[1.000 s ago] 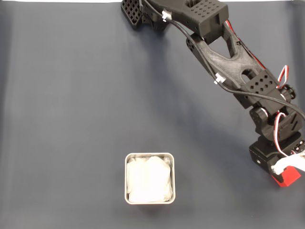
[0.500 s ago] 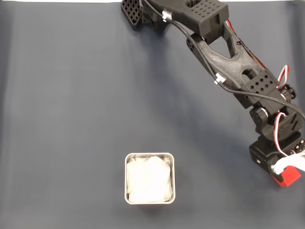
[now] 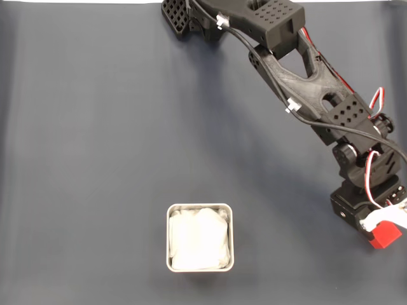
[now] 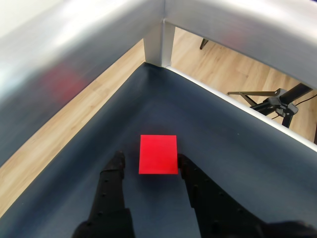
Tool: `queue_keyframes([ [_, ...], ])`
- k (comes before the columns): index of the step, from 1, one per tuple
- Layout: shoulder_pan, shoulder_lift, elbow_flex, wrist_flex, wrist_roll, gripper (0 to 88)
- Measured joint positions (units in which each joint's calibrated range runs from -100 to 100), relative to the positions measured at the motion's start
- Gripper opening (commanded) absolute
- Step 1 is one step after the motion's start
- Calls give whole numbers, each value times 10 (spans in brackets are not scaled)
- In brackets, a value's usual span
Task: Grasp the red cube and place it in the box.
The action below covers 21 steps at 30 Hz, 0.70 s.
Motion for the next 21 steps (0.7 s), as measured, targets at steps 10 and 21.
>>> queue_keyframes([
  [10, 0, 0, 0, 0, 3, 149],
  [21, 1, 0, 0, 0, 6, 86],
])
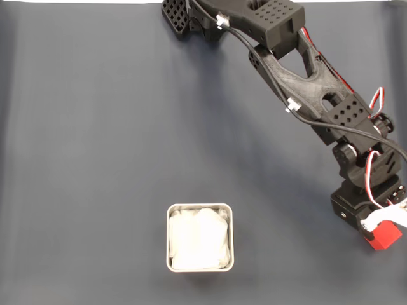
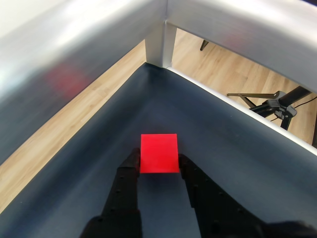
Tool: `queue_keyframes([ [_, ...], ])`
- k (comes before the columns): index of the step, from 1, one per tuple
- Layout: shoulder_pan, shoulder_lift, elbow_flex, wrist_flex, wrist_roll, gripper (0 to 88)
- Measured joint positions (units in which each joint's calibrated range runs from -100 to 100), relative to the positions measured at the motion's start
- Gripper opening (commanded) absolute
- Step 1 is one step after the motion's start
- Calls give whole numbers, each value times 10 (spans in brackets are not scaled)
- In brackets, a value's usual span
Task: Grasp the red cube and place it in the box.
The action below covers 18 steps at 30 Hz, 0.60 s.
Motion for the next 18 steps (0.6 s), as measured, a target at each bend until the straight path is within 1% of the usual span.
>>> queue_keyframes([
  [5, 0, 0, 0, 0, 1, 69],
  [14, 1, 0, 1, 0, 2, 67],
  [18, 4, -13, 27, 0, 2, 67],
])
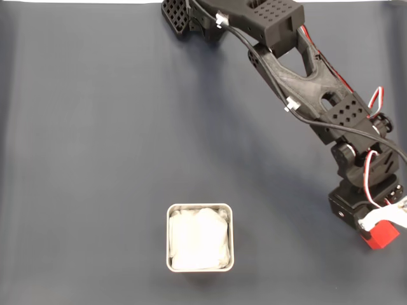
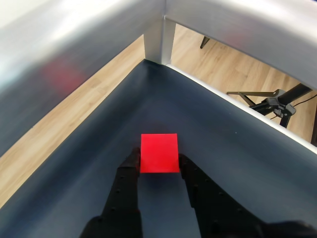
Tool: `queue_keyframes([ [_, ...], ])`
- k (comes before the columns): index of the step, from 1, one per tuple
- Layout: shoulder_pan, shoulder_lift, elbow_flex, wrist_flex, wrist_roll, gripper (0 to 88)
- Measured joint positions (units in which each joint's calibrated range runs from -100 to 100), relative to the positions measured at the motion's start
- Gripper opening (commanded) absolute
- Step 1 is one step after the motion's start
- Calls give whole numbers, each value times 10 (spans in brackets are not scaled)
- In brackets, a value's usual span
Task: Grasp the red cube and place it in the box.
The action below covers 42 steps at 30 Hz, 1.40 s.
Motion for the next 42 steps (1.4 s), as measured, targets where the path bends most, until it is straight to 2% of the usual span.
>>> queue_keyframes([
  [42, 130, -439, 365, 26, 12, 67],
])
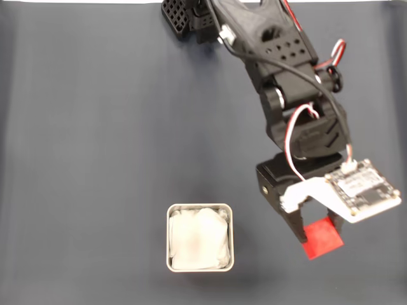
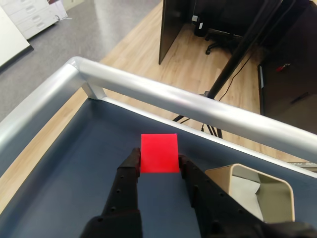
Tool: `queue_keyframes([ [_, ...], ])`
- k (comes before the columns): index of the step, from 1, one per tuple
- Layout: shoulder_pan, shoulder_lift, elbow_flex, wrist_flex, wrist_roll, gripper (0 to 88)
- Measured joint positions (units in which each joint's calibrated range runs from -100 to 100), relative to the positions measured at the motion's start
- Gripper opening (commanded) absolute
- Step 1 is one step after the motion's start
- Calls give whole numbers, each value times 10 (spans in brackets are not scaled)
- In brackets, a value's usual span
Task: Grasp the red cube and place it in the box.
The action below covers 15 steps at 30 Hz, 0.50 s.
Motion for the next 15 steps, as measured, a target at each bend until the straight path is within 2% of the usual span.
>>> queue_keyframes([
  [15, 47, -87, 86, 0, -1, 66],
])
